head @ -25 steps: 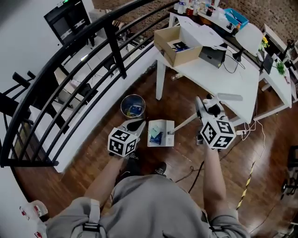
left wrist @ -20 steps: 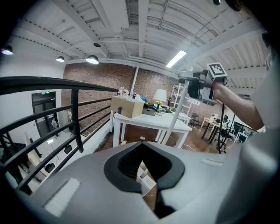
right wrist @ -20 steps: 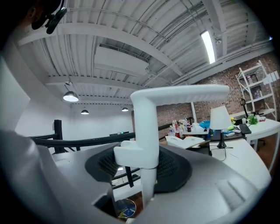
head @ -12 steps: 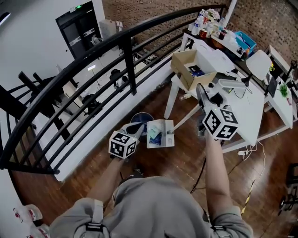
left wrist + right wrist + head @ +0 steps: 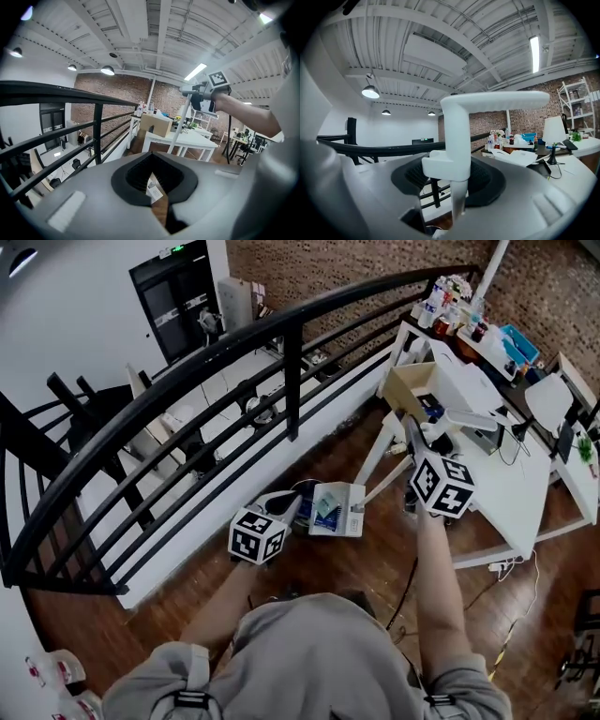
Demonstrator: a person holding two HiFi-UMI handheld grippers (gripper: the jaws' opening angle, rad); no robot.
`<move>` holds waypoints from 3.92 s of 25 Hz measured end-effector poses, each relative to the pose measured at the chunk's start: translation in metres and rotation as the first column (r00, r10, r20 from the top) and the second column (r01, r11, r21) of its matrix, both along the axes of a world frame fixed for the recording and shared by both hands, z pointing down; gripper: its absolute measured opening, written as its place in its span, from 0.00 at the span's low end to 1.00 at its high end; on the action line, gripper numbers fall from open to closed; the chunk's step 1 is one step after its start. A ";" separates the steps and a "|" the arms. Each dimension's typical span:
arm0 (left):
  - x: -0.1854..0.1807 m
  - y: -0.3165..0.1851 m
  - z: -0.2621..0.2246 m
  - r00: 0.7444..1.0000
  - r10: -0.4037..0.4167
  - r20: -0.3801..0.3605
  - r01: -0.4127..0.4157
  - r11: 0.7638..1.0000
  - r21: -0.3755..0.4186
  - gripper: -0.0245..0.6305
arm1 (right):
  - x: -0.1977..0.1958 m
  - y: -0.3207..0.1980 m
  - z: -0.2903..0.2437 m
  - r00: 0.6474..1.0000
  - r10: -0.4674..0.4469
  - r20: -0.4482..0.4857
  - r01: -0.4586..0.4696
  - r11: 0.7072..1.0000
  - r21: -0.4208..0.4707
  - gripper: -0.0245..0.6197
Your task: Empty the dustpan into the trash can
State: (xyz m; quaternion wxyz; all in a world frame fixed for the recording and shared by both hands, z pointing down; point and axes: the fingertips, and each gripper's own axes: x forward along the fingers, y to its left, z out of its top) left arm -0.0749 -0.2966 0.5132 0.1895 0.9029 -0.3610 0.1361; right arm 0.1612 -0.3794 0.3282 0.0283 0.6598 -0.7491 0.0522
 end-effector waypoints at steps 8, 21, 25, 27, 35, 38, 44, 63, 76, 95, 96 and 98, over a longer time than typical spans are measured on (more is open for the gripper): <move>-0.010 -0.026 0.011 1.000 -0.015 -0.017 0.014 0.999 -0.043 0.04 | -0.004 -0.047 0.007 0.996 0.081 -0.028 -0.081 0.997 -0.005 0.35; -0.016 -0.108 -0.011 0.999 -0.054 0.007 0.054 0.999 -0.003 0.04 | -0.036 -0.153 0.011 0.997 -0.002 -0.073 0.002 1.000 -0.003 0.34; -0.028 -0.125 -0.012 0.999 -0.038 -0.007 0.038 0.999 0.003 0.04 | -0.052 -0.168 0.011 0.994 -0.006 -0.106 0.005 1.000 -0.010 0.34; -0.039 -0.137 -0.013 1.000 -0.021 -0.016 0.021 1.000 0.006 0.04 | -0.067 -0.177 0.009 0.991 -0.004 -0.131 0.003 1.000 -0.011 0.34; -0.086 -0.157 -0.018 0.995 0.078 -0.068 -0.078 0.997 0.006 0.04 | -0.153 -0.193 0.013 0.964 -0.009 -0.267 -0.002 0.999 -0.041 0.34; -0.105 -0.162 -0.019 0.991 0.105 -0.085 -0.104 0.994 0.015 0.04 | -0.181 -0.196 0.015 0.952 -0.012 -0.306 0.000 0.999 -0.039 0.34; -0.141 -0.165 -0.009 0.985 0.127 -0.118 -0.129 0.992 -0.010 0.04 | -0.229 -0.212 0.024 0.923 -0.013 -0.385 -0.009 0.998 -0.054 0.34; -0.214 -0.161 -0.009 0.985 0.084 -0.150 -0.088 0.996 -0.018 0.04 | -0.353 -0.239 0.059 0.845 -0.102 -0.526 0.047 0.992 -0.117 0.34; -0.247 -0.159 -0.007 0.984 0.037 -0.175 -0.042 0.999 -0.025 0.04 | -0.409 -0.239 0.076 0.795 -0.173 -0.581 0.103 0.983 -0.152 0.34; -0.232 -0.156 -0.003 0.977 0.058 -0.205 -0.068 0.997 -0.041 0.04 | -0.394 -0.222 0.066 0.788 -0.165 -0.593 0.096 0.984 -0.147 0.34; -0.230 -0.155 -0.001 0.977 0.059 -0.204 -0.070 0.997 -0.045 0.04 | -0.396 -0.220 0.065 0.787 -0.165 -0.595 0.098 0.985 -0.144 0.34; -0.227 -0.152 0.002 0.977 0.062 -0.204 -0.074 0.996 -0.053 0.04 | -0.402 -0.213 0.065 0.780 -0.175 -0.601 0.113 0.984 -0.140 0.34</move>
